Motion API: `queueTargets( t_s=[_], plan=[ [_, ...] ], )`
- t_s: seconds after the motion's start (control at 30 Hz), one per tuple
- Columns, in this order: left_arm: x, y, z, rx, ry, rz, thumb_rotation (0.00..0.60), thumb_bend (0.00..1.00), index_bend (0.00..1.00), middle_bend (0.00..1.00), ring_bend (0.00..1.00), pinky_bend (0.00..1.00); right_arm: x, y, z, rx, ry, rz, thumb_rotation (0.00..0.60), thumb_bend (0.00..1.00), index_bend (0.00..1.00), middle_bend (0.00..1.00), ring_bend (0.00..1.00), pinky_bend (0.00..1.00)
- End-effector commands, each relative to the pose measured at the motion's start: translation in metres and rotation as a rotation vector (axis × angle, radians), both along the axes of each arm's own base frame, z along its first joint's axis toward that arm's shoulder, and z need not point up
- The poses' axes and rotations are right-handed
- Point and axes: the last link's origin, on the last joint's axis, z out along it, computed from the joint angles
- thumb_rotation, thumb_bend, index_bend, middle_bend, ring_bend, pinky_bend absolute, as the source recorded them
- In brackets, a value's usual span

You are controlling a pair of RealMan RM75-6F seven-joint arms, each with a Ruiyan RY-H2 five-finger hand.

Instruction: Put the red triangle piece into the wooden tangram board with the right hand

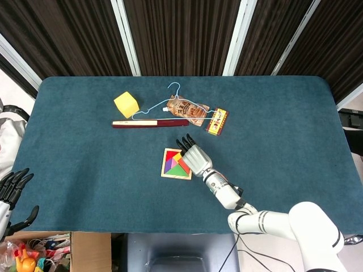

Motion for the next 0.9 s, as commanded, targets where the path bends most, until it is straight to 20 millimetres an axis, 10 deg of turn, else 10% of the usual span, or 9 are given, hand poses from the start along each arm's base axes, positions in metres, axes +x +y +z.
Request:
queueTargets(
  t_s=[0.03,0.9],
  plan=[
    [0.0000,-0.0001,0.0000,-0.001,0.000,0.000,0.600,0.44,0.00,0.00,0.00,0.02,-0.0006,-0.0002,-0.0008,0.001,0.004,-0.002,0.600,0.53,0.42,0.00,0.00,0.00],
    [0.0004,0.0018,0.0002,-0.002,0.002,-0.002,0.600,0.44,0.00,0.00,0.00,0.02,-0.0050,0.0082,0.0005,0.011,0.027,0.003,0.600,0.53,0.42,0.00,0.00,0.00]
  ],
)
